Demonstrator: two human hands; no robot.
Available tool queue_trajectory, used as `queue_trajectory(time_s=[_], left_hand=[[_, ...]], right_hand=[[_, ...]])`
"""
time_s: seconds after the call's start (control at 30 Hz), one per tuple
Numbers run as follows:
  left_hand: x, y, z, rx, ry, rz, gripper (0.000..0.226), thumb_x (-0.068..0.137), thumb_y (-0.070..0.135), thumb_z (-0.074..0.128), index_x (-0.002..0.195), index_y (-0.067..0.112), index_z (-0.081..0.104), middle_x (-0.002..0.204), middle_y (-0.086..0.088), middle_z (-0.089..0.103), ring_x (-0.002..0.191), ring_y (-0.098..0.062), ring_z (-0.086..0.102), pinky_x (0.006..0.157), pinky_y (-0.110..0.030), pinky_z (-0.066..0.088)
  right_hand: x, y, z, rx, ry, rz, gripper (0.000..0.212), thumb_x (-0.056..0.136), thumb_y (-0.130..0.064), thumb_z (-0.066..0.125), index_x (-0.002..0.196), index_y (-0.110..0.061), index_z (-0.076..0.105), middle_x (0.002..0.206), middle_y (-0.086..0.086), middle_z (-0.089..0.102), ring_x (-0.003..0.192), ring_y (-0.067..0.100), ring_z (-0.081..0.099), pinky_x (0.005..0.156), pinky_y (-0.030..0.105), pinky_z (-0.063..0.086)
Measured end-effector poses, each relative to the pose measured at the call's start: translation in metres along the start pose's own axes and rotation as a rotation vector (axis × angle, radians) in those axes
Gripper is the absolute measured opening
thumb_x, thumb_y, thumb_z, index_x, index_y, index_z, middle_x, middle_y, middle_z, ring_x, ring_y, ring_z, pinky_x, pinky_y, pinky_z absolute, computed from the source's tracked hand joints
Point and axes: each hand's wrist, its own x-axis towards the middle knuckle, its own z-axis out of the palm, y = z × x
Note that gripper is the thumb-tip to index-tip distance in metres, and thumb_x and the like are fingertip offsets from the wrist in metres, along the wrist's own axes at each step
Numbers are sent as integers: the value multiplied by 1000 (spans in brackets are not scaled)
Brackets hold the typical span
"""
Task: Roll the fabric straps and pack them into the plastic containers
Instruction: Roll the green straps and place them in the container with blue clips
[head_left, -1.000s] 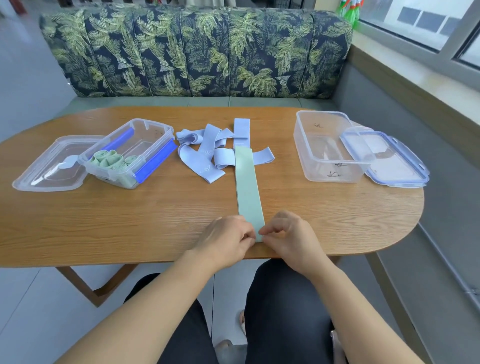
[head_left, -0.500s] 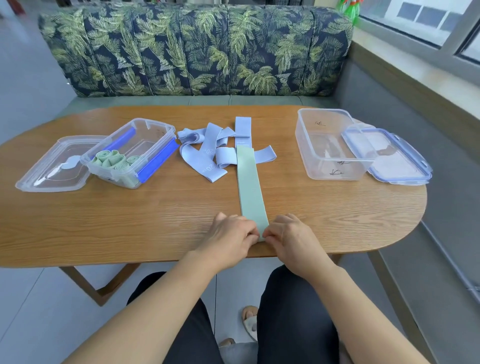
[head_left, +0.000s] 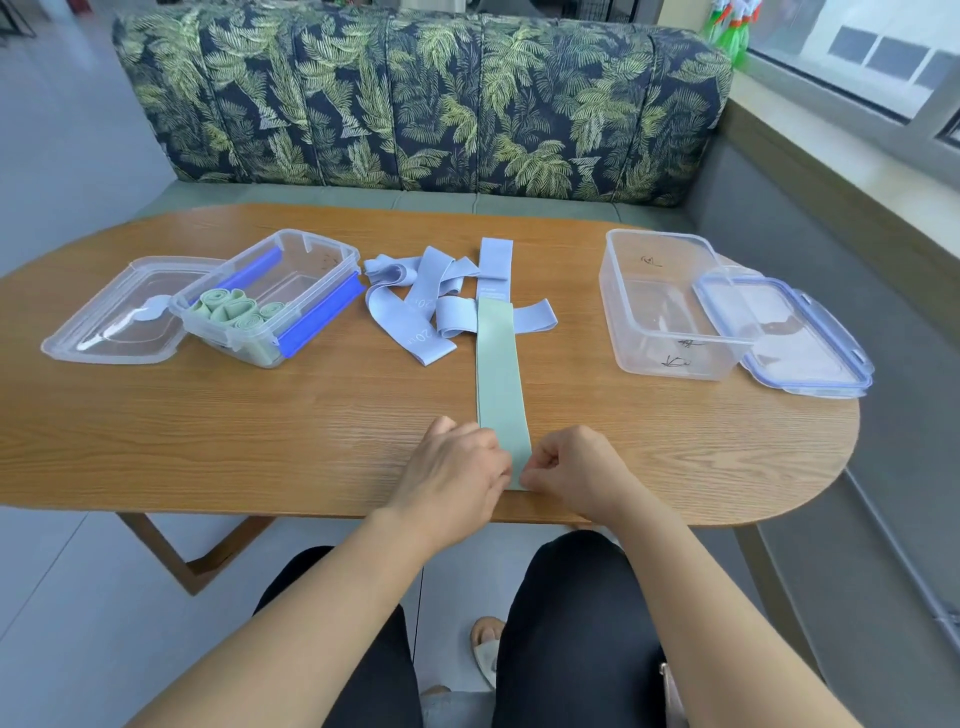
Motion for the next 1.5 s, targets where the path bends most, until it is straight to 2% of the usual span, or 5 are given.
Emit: queue_trajectory(time_s=[0.43, 0.7, 0.93, 1.17, 1.5], left_hand=[[-5, -20, 15, -343, 18, -152, 11, 86, 39, 68, 84, 30, 74, 82, 14, 66, 85, -2, 54, 85, -27, 22], [3, -15, 8, -353, -96, -89, 53, 90, 40, 25, 122, 24, 64, 137, 14, 54, 131, 2, 39, 108, -21, 13], [17, -52, 0, -78, -208, -46, 57, 87, 41, 7, 114, 31, 55, 139, 15, 49, 139, -4, 33, 113, -34, 9], [36, -52, 1, 27, -173, -74, 53, 97, 53, 17, 128, 29, 53, 155, 5, 33, 145, -9, 22, 114, -30, 7], [57, -70, 11, 183, -447, -147, 61, 99, 57, 12, 153, 33, -3, 162, 7, -8, 148, -9, -9, 120, -43, -2]], right_hand=[[-16, 16, 41, -202, 449, -520, 12, 81, -14, 63, 82, -17, 75, 76, -5, 59, 70, 19, 52, 57, 28, 49], [-11, 15, 29, -134, 321, -511, 13, 83, -18, 63, 85, -20, 76, 83, -6, 65, 77, 21, 59, 60, 36, 54], [-1, 10, 16, -149, 156, -444, 10, 83, -10, 68, 83, -16, 77, 87, -4, 68, 86, 18, 61, 75, 35, 51], [4, 7, 10, -169, 64, -388, 13, 84, -11, 64, 87, -17, 76, 92, -4, 67, 91, 16, 59, 78, 34, 49], [6, 4, 7, -161, 16, -357, 16, 83, -13, 62, 89, -20, 76, 92, -8, 65, 92, 13, 57, 80, 32, 48]])
